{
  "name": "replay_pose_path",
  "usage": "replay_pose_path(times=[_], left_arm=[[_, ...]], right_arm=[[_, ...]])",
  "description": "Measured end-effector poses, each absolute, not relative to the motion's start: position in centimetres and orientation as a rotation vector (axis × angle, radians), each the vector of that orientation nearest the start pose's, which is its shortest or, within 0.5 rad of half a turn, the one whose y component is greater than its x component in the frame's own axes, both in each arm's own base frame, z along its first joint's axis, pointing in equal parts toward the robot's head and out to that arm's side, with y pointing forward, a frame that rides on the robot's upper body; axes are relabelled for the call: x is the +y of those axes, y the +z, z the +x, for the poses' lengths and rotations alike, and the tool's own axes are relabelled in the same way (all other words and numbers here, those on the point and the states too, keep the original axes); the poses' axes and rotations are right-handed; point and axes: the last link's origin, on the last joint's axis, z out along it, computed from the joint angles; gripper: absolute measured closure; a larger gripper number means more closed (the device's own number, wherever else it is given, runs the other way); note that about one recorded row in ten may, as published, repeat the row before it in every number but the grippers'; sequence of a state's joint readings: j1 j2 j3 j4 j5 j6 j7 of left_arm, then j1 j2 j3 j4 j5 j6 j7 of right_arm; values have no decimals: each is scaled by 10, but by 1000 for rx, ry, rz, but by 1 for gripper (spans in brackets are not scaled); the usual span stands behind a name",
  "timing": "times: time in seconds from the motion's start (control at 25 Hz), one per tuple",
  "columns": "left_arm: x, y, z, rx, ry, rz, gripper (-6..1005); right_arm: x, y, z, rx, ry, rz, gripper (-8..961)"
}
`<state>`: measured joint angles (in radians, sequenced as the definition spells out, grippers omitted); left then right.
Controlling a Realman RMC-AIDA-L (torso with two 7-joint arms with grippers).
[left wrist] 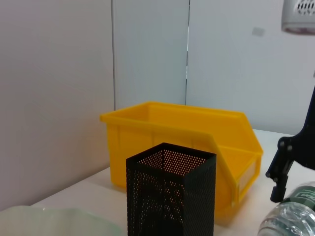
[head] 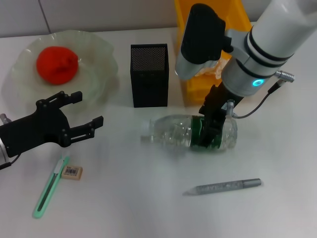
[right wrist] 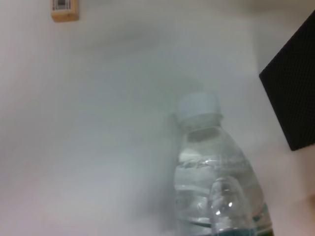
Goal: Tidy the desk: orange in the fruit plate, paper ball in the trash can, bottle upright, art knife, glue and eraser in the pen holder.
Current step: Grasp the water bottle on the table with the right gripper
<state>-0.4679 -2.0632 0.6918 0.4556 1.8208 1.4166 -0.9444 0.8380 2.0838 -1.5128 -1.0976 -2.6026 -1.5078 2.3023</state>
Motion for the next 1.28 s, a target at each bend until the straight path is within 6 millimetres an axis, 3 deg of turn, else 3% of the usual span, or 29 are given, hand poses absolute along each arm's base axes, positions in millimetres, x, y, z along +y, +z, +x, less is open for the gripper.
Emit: replay_pose_path(times=[0.4,1.28], left_arm=[[318,-17,-295,-372,-693,-2540,142],[318,-17,-294,-367,-696,-2542,142]], right_arm=[[374,-60,152,407,-764,-2839,118],[373,-66,163,454,-734,-2843,126]])
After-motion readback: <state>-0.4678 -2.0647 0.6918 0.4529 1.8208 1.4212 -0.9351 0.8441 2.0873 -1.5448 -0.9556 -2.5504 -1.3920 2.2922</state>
